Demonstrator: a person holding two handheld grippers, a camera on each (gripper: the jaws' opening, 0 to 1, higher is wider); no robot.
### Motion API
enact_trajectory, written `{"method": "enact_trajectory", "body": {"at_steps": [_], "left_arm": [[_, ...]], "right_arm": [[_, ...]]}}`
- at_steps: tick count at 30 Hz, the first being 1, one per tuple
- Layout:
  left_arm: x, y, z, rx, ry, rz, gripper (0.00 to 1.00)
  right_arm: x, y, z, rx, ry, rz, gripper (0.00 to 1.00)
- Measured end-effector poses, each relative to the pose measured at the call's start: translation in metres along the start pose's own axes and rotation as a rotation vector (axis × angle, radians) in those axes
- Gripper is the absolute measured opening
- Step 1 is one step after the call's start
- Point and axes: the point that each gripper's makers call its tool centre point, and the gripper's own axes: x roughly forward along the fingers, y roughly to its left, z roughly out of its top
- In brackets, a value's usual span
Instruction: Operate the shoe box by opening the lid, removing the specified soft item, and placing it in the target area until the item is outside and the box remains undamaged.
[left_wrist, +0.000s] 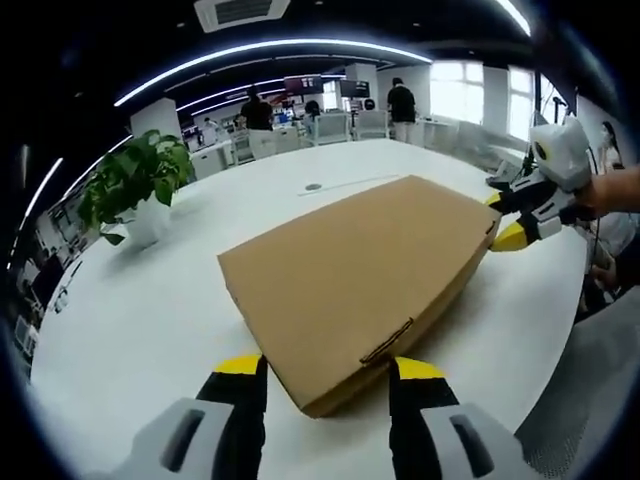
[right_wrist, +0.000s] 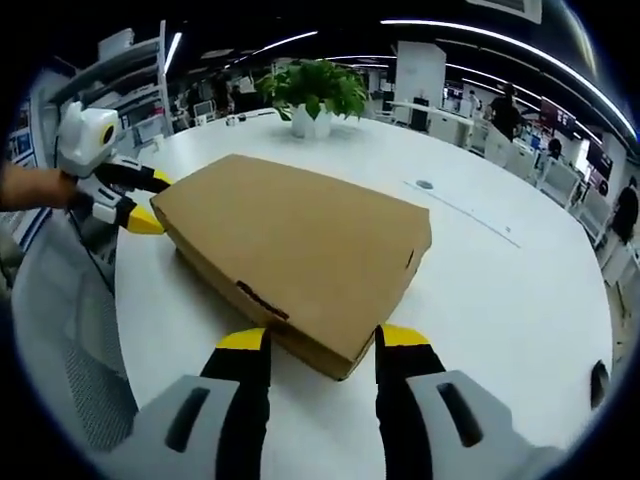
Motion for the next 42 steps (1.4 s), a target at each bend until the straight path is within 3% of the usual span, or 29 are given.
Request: {"method": "enact_trajectory", "body": {"at_steps": [19, 42], "left_arm": [[-0.014, 0.033, -0.016, 0.051, 0.043, -0.061, 0.48], [-0.039, 0.057, -0.04, 0.119, 0.083, -0.132, 0.48]], "right_arm": [[0.005, 0.041, 0.007, 0.062, -0.024, -0.024, 0.37], [-0.003, 0.099, 0.001, 0.119, -0.027, -0.039, 0.34]]}}
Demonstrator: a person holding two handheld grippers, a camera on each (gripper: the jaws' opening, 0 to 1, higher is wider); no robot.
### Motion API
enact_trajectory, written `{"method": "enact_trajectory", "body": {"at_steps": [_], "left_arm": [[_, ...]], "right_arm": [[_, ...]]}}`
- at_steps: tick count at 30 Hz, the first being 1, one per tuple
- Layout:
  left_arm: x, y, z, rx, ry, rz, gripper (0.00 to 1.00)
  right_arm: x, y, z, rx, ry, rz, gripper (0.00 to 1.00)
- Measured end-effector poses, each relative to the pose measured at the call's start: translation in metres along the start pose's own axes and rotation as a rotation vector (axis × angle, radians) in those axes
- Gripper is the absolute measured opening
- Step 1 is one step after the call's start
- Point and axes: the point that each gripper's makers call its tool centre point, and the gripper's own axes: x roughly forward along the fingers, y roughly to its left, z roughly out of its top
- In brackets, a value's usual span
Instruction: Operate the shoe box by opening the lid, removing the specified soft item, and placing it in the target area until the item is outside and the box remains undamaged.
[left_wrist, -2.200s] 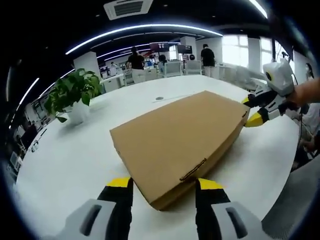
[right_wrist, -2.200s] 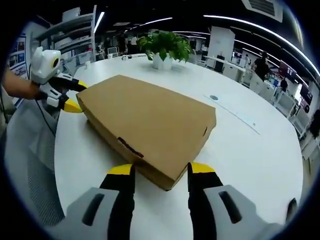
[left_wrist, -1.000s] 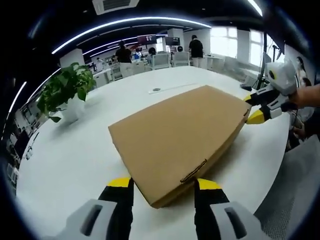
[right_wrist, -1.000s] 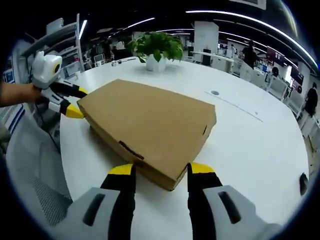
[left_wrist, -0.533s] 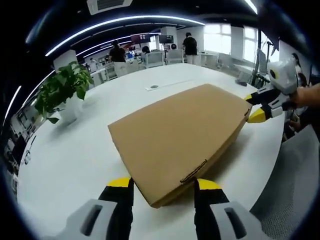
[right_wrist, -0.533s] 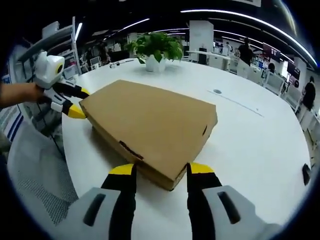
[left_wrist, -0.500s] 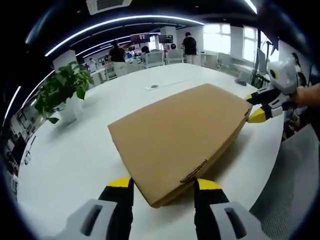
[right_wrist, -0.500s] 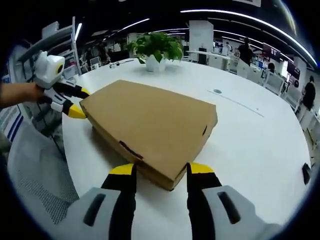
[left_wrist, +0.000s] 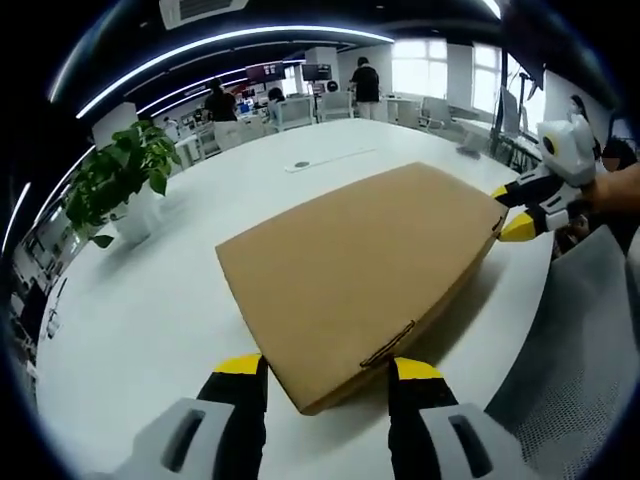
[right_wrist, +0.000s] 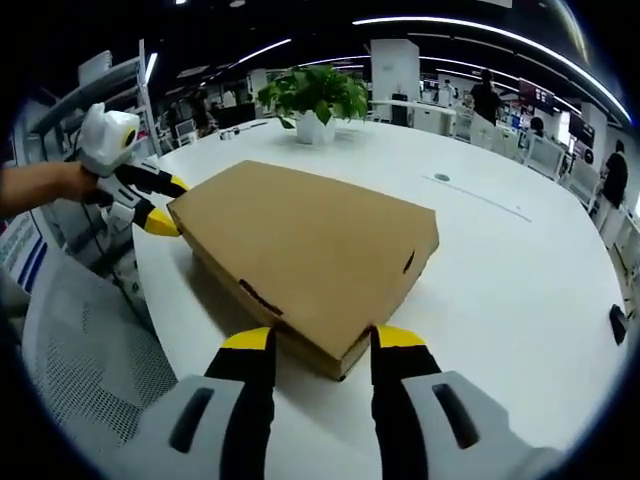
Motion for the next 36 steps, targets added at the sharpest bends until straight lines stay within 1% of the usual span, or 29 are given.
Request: {"method": "enact_trajectory", "body": {"at_steps": [9, 18, 24, 30, 36], "left_arm": [[-0.008, -0.001, -0.008, 0.013, 0.014, -0.019, 0.48], [-0.018, -0.004, -0.02, 0.011, 0.034, -0.027, 0.48], [-0.021, -0.006, -0.023, 0.01, 0.051, -0.026, 0.48], [-0.028, -0.01, -0.029, 0.012, 0.072, -0.041, 0.46], [-0.036, -0.012, -0.027, 0.003, 0.06, -0.047, 0.47]], "right_arm": [[-0.006, 0.013, -0.005, 0.011, 0.005, 0.012, 0.32], [-0.011, 0.026, -0.01, 0.034, -0.008, 0.025, 0.33], [-0.014, 0.031, -0.011, 0.034, -0.006, 0.039, 0.33], [-0.019, 0.032, -0.011, 0.03, -0.012, 0.055, 0.33], [-0.025, 0.036, -0.007, 0.034, -0.03, 0.068, 0.33]]}}
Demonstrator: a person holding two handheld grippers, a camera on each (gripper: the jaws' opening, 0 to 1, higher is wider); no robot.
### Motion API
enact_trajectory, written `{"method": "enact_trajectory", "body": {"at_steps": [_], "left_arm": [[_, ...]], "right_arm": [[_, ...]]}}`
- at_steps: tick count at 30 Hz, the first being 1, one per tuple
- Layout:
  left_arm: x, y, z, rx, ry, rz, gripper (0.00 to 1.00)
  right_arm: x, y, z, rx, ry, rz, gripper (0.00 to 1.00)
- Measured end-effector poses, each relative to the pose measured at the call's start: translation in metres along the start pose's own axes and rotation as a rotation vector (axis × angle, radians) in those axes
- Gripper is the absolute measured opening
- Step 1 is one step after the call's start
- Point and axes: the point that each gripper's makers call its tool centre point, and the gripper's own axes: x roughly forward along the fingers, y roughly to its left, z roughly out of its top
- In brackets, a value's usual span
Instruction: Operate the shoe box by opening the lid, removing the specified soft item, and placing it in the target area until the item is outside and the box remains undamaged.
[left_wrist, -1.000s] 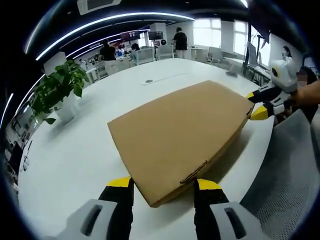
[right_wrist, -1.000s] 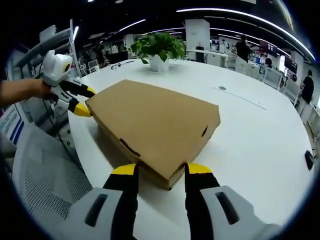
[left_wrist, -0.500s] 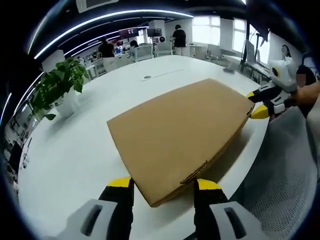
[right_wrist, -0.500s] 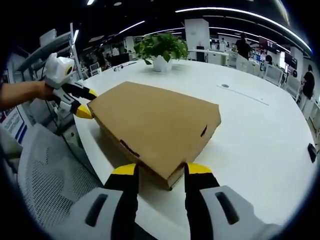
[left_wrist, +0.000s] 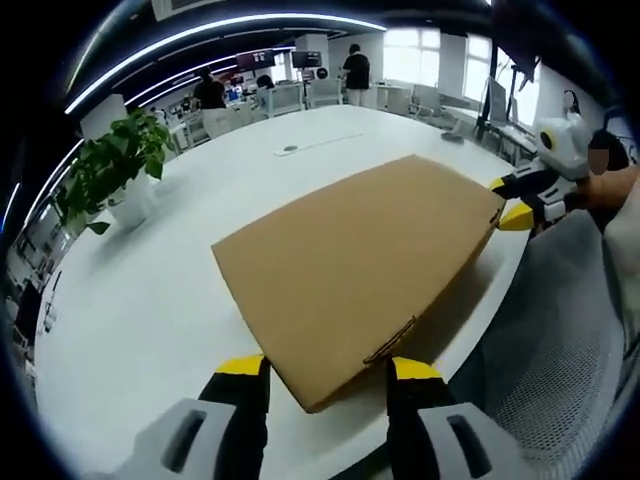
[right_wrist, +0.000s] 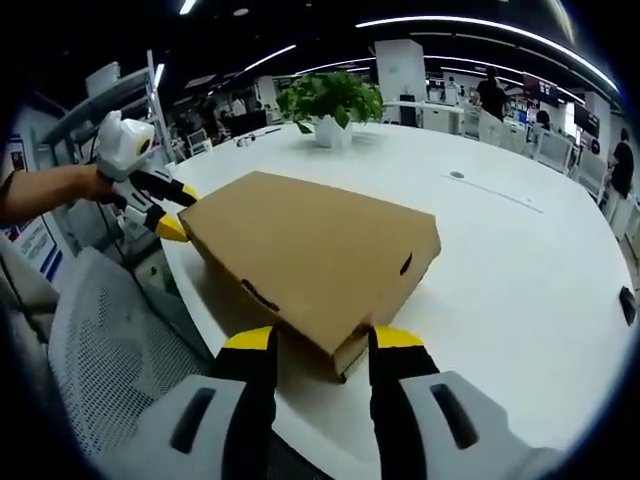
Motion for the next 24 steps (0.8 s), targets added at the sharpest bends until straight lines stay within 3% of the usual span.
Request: {"method": "enact_trajectory", "body": {"at_steps": [18, 24], "left_arm": [[-0.027, -0.008, 0.029, 0.007, -0.046, -0.017, 0.53], [-0.037, -0.004, 0.043, -0.001, -0.089, -0.014, 0.53]], "right_arm": [[-0.023, 0.005, 0.033, -0.019, -0.065, 0.027, 0.33], [-0.03, 0.004, 0.048, -0.029, -0.09, 0.034, 0.34]]}}
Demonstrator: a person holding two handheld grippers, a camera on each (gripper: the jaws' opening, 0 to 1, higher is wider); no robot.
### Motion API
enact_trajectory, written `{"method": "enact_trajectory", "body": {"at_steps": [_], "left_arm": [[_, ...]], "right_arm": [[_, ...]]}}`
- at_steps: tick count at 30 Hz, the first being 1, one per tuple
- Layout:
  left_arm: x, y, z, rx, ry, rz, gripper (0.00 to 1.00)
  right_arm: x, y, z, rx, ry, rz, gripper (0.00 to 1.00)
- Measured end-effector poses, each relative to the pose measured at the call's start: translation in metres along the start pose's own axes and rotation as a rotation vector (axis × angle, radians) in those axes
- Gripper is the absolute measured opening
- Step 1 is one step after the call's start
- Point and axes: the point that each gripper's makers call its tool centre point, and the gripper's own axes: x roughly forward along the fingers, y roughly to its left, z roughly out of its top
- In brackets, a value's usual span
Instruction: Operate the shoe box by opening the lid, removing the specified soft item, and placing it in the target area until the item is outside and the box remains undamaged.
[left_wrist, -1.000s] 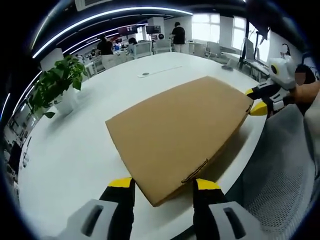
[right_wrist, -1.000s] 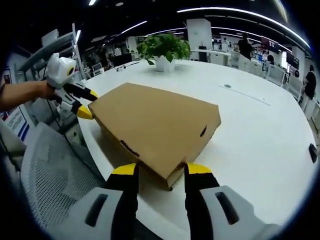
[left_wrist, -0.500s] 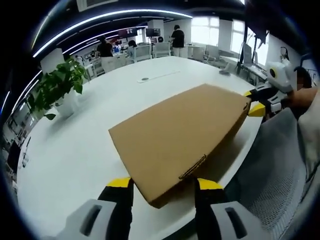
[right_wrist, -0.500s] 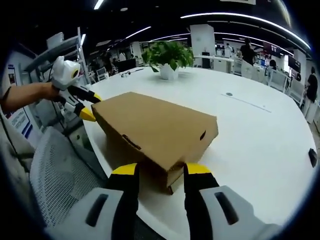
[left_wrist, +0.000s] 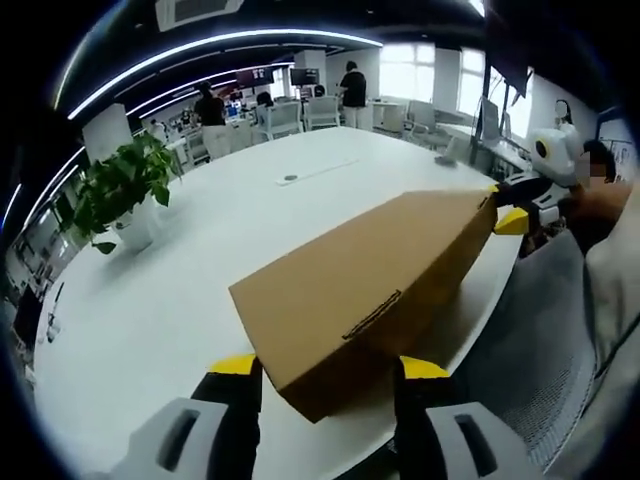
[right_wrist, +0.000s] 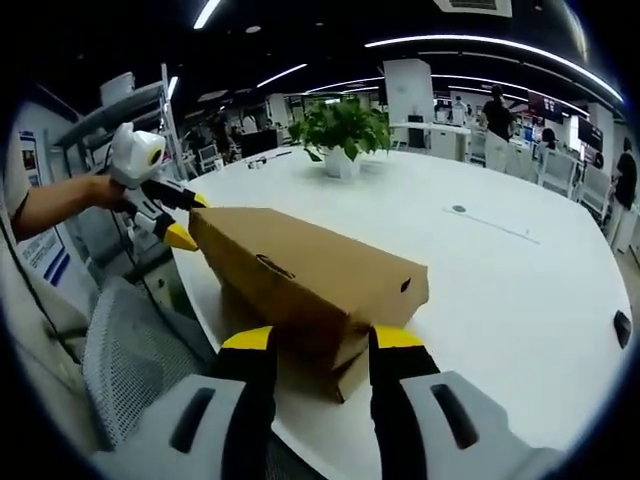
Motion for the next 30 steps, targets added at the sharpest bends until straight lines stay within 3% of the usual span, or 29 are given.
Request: {"method": "enact_trajectory", "body": {"at_steps": [14, 30], "left_arm": [[-0.008, 0.012, 0.029, 0.006, -0.071, 0.035, 0.54], [-0.006, 0.045, 0.066, 0.025, -0.172, 0.133, 0.39]], "right_arm": [[-0.005, -0.005, 0.031, -0.052, -0.048, -0.007, 0.35], [0.0, -0.026, 0.072, -0.1, -0.109, -0.041, 0.34]]}}
